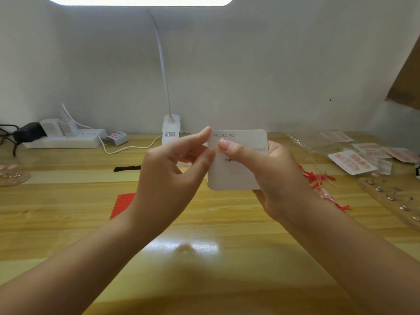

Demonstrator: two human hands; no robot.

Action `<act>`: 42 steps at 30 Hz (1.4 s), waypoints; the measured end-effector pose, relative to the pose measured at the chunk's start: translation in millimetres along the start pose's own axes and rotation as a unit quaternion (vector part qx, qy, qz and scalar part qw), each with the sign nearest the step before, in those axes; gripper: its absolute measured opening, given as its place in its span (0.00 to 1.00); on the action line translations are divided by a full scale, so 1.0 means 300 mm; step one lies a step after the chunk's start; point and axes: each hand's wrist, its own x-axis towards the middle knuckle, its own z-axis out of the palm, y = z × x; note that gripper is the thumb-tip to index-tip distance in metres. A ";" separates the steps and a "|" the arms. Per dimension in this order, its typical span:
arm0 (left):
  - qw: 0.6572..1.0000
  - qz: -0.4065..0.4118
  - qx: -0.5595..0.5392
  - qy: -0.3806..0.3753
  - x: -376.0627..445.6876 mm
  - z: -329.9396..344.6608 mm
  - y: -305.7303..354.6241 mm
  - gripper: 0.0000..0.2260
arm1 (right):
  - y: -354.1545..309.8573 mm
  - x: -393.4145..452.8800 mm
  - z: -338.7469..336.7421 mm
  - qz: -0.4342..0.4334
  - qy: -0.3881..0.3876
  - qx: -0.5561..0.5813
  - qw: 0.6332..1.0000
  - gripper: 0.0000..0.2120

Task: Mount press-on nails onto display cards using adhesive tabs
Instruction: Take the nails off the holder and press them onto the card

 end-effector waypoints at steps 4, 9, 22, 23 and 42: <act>1.000 0.028 0.007 0.007 -0.004 0.001 -0.001 0.18 | 0.007 0.000 0.002 -0.015 -0.002 -0.001 1.000 0.16; 1.000 0.011 -0.001 0.010 -0.009 0.007 -0.005 0.17 | 0.013 -0.003 0.002 -0.023 0.017 -0.010 1.000 0.07; 1.000 0.022 0.022 -0.002 -0.007 0.007 -0.013 0.17 | 0.024 0.003 -0.006 -0.025 0.015 -0.012 0.999 0.02; 0.999 0.029 0.029 -0.001 -0.007 0.007 -0.013 0.17 | 0.026 0.004 -0.008 -0.031 0.015 -0.017 0.999 0.03; 0.984 -0.169 0.002 -0.055 0.024 -0.012 -0.080 0.13 | 0.082 0.040 -0.048 -0.056 0.044 -0.157 0.985 0.35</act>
